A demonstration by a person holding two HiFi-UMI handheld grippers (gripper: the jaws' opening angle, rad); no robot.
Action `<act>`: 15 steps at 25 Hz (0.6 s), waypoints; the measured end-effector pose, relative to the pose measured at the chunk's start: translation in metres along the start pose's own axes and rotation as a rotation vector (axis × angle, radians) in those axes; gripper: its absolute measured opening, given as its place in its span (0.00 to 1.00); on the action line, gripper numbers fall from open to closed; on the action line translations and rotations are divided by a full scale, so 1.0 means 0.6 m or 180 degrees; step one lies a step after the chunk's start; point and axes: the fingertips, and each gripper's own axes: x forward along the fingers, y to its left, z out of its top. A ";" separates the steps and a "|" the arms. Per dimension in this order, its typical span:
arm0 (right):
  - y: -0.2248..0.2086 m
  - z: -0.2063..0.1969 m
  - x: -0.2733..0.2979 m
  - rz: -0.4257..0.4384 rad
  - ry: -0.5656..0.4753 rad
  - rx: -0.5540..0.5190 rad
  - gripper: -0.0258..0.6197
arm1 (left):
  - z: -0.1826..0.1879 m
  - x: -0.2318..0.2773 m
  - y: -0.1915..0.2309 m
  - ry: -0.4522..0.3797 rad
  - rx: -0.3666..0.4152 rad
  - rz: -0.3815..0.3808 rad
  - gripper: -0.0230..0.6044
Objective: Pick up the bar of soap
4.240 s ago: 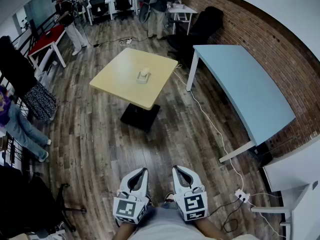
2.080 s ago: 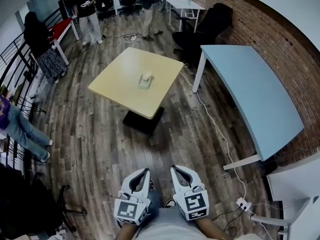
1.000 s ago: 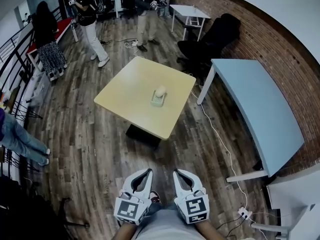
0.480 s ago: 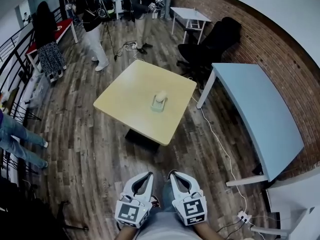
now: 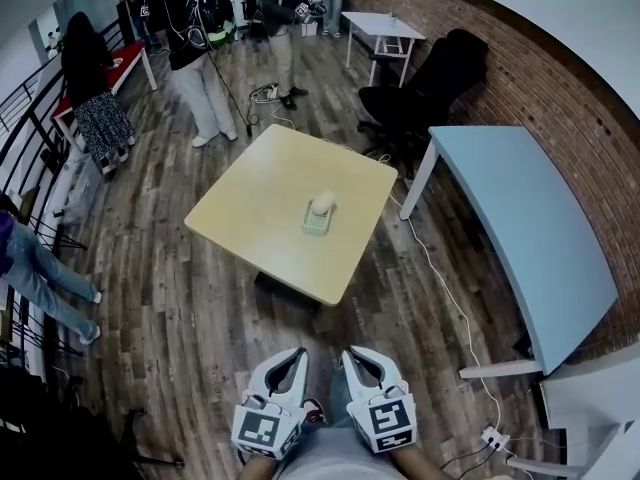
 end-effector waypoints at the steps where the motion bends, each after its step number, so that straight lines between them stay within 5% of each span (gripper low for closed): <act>1: -0.010 0.003 0.006 0.0002 0.0003 0.0011 0.04 | 0.003 0.012 0.001 0.0016 0.0000 0.0001 0.04; 15: -0.168 0.054 0.129 0.0113 0.0023 -0.0013 0.04 | 0.025 0.209 0.049 0.0070 -0.0007 0.0063 0.04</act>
